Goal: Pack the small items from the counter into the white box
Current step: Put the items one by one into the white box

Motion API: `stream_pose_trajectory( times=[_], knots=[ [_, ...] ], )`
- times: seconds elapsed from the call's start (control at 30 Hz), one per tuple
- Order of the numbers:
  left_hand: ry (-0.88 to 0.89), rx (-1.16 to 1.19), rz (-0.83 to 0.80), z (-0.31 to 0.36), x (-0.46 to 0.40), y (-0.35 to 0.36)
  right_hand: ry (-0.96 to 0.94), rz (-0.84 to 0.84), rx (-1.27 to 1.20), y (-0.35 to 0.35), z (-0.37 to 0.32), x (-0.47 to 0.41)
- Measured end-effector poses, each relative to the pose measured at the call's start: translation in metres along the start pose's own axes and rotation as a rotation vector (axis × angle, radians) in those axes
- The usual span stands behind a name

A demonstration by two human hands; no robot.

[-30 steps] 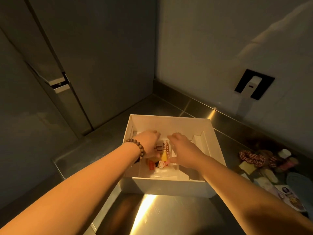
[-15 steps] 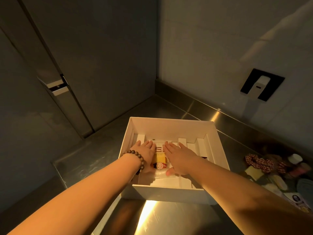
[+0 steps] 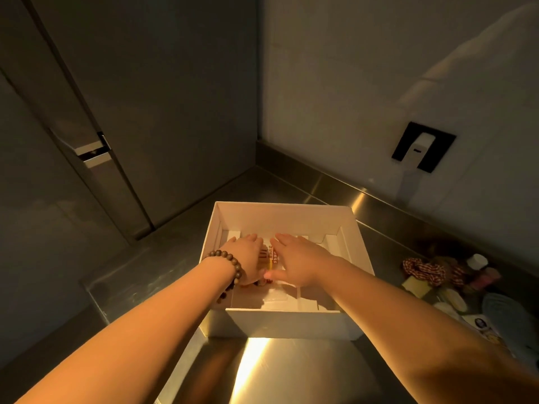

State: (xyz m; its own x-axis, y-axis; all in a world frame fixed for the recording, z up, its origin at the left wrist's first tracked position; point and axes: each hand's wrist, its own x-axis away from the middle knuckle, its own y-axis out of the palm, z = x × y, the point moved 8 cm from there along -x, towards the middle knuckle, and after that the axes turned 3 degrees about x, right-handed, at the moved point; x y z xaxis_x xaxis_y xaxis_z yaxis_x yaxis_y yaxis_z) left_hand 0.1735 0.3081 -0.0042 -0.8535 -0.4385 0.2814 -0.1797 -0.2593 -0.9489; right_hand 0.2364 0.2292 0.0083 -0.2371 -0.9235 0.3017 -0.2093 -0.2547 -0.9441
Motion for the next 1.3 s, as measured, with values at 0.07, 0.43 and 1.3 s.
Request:
stream_pose_trajectory(
  times=[0.07,0.43,1.3],
  knots=[
    [-0.009,0.076,0.059,0.008,0.006,-0.017,0.046,0.082,-0.041,-0.020,0.006,0.015],
    [0.246,0.219,0.407,0.141,0.059,-0.085,0.356,0.521,-0.306,-0.072,0.097,0.183],
    [0.682,0.046,-0.098,0.421,0.092,0.150,0.771,0.472,-0.336,0.163,0.205,0.437]
  ],
)
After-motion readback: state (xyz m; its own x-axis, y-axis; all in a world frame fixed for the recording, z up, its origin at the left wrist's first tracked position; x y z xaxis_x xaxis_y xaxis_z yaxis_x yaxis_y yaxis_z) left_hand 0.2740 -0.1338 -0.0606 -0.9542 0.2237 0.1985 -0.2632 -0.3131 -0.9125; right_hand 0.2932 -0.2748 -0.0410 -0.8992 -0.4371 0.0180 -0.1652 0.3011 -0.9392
